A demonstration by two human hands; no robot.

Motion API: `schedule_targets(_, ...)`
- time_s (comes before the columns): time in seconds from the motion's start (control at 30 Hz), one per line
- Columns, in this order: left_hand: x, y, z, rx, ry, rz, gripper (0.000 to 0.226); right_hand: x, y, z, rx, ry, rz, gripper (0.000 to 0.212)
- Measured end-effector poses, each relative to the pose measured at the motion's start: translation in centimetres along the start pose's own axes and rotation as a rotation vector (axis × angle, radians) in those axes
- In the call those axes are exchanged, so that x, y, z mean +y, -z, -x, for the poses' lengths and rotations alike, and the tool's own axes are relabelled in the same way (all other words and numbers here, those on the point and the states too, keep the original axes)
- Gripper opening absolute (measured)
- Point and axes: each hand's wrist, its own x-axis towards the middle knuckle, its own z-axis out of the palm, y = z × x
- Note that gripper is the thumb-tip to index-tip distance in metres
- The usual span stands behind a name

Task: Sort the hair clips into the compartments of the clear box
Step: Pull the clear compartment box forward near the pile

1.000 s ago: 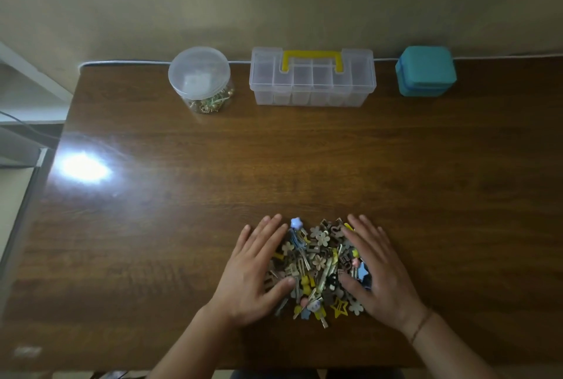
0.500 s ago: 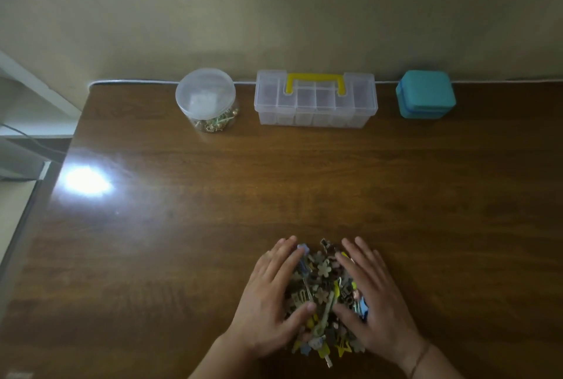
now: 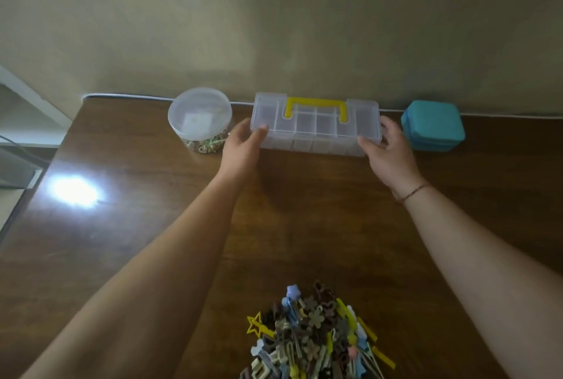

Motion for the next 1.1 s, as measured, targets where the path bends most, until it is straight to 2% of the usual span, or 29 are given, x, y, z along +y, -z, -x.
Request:
schedule_targets(0.1, -0.7, -0.2, 2.2, -0.020, -0.027, 0.003, 0.060, 0.9, 0.1, 1.4, -0.039, 0.003, -0.035, 0.075)
schedule_targets(0.23, -2.9, 0.9, 8.4, -0.017, -0.034, 0.011, 0.066, 3.0, 1.2, 7.6, -0.061, -0.012, -0.055, 0.079)
schedule_targets(0.3, -4.1, 1.7, 12.2, -0.057, -0.053, 0.013, 0.064, 4.1, 1.7, 11.4, -0.089, -0.010, -0.017, 0.085)
schedule_targets(0.37, -5.2, 2.7, 15.4, -0.097, -0.071, -0.083, 0.071, 5.1, 2.2, 14.7, -0.123, -0.011, 0.077, 0.089)
schedule_targets(0.43, -6.4, 4.0, 17.2, -0.105, -0.131, -0.270, 0.088, 5.6, 2.6, 17.1, -0.116, 0.023, 0.319, 0.093)
schedule_targets(0.53, -7.1, 5.3, 16.3, -0.116, -0.182, -0.520, 0.115, 4.6, 2.9, 17.3, -0.046, 0.372, 0.856, 0.101)
schedule_targets(0.63, -6.9, 4.6, 13.3, -0.152, -0.229, -0.557, 0.128, 1.0, 1.6, 15.3, -0.220, 0.593, 1.099, 0.099)
schedule_targets(0.77, -6.8, 4.2, 11.2, -0.250, -0.320, -0.548, 0.112, -2.6, -3.8, 13.8, -0.414, 0.720, 1.222, 0.093)
schedule_targets(0.9, -7.4, 4.6, 10.8, -0.225, -0.360, -0.603, 0.097, -2.9, -7.6, 14.6, -0.393, 0.718, 1.310, 0.088)
schedule_targets(1.1, -7.6, 4.8, 10.8, -0.219, -0.397, -0.574, 0.090, -3.4, -8.3, 15.2, -0.419, 0.729, 1.364, 0.080)
